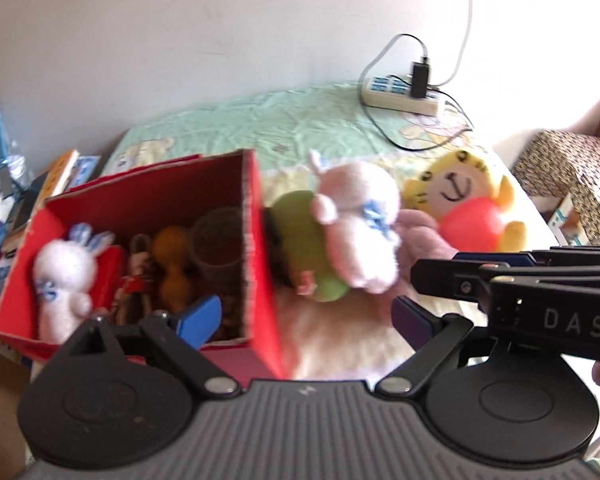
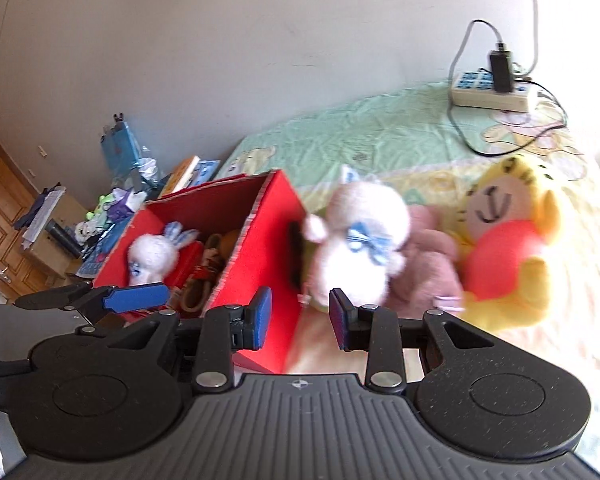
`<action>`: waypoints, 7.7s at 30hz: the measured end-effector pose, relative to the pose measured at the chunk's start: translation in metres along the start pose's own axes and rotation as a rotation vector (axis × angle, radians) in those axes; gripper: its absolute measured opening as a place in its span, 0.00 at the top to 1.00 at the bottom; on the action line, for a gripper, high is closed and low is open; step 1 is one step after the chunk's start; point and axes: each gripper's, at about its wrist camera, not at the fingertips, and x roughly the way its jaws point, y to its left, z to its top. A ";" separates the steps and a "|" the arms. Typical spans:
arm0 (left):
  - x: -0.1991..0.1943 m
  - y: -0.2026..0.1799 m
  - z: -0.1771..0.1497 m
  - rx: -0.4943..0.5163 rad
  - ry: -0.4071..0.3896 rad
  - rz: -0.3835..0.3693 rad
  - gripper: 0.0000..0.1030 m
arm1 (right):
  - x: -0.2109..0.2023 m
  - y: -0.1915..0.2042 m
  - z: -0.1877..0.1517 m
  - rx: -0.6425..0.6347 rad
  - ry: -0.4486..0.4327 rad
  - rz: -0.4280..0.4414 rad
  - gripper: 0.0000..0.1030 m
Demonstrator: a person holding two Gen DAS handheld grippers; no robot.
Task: Organize objects
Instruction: 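Withdraw the right tool from the box toward the yellow tiger plush, then grasp the yellow tiger plush with the right gripper, then lift the tiger plush with the right gripper and carry it to the red box, then lower the tiger plush into the red box and open the right gripper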
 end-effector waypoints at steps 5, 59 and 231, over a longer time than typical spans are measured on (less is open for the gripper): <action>0.009 -0.037 0.005 0.059 0.011 -0.042 0.10 | -0.015 -0.030 -0.004 0.036 -0.007 -0.039 0.67; 0.181 -0.129 0.083 0.042 0.191 -0.434 0.06 | 0.056 -0.237 0.041 0.510 0.058 0.133 0.56; 0.000 0.136 -0.009 0.178 0.022 -0.039 0.15 | 0.053 0.108 -0.012 0.113 -0.148 -0.225 0.61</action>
